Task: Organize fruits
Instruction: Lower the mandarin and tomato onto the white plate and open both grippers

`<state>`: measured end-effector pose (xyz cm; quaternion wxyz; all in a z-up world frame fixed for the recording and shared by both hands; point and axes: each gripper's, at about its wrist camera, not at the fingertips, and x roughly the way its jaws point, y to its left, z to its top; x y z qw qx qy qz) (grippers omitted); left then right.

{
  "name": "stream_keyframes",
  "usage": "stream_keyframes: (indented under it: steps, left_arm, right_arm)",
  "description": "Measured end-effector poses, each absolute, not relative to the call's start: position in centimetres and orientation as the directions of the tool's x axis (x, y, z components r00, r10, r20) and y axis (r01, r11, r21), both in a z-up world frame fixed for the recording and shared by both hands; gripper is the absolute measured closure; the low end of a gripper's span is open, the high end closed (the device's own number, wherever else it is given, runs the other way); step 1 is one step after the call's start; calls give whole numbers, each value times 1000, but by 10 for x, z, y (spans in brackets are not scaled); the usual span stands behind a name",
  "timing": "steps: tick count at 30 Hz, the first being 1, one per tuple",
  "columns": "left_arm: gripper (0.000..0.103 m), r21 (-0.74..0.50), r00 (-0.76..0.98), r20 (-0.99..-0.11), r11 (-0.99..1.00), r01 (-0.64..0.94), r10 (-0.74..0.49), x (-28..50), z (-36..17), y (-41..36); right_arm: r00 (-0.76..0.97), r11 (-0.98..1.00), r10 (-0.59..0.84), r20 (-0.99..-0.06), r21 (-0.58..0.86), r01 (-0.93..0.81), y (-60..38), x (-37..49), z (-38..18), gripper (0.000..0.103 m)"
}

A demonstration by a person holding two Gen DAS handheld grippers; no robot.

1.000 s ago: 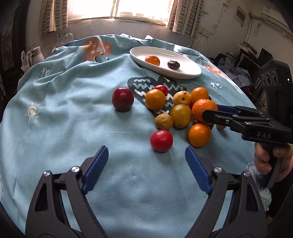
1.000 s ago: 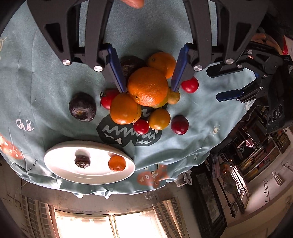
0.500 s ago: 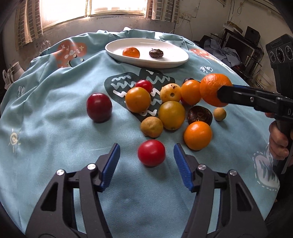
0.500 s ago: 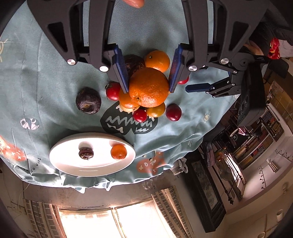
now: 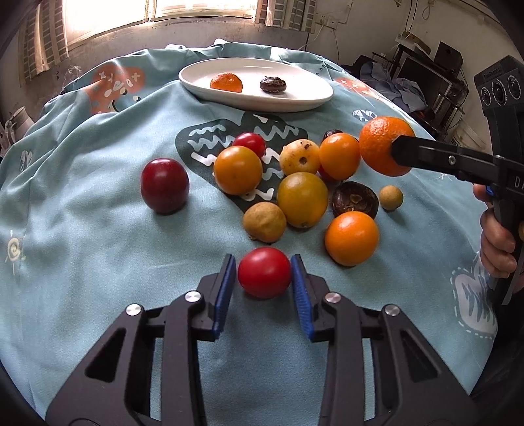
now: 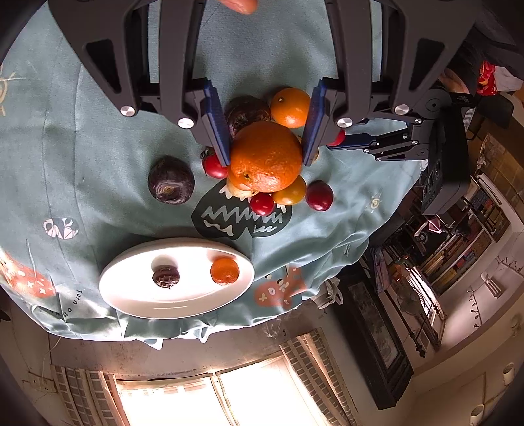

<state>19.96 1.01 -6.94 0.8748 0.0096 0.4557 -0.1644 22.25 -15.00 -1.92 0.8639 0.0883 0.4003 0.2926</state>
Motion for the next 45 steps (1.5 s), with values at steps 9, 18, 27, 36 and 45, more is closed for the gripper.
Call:
stream_keyframes:
  steps: [9, 18, 27, 36, 45]
  left_arm:
    - [72, -139, 543, -794, 951, 275, -273, 197, -65, 13]
    - [72, -198, 586, -729, 928, 316, -355, 275, 15, 19]
    - [72, -141, 589, -760, 955, 261, -274, 400, -4, -34]
    - [70, -90, 547, -798, 948, 304, -251, 422, -32, -50]
    - [8, -72, 693, -694, 977, 201, -194, 343, 21, 4]
  right_arm:
    - [528, 827, 560, -638, 384, -412, -157, 225, -20, 59]
    - [631, 867, 498, -594, 361, -345, -180, 285, 17, 59]
    - [646, 931, 364, -671, 246, -269, -179, 381, -19, 59]
    - [600, 931, 350, -719, 199, -304, -171, 398, -43, 57]
    - [668, 928, 367, -648, 205, -311, -185, 345, -1, 37]
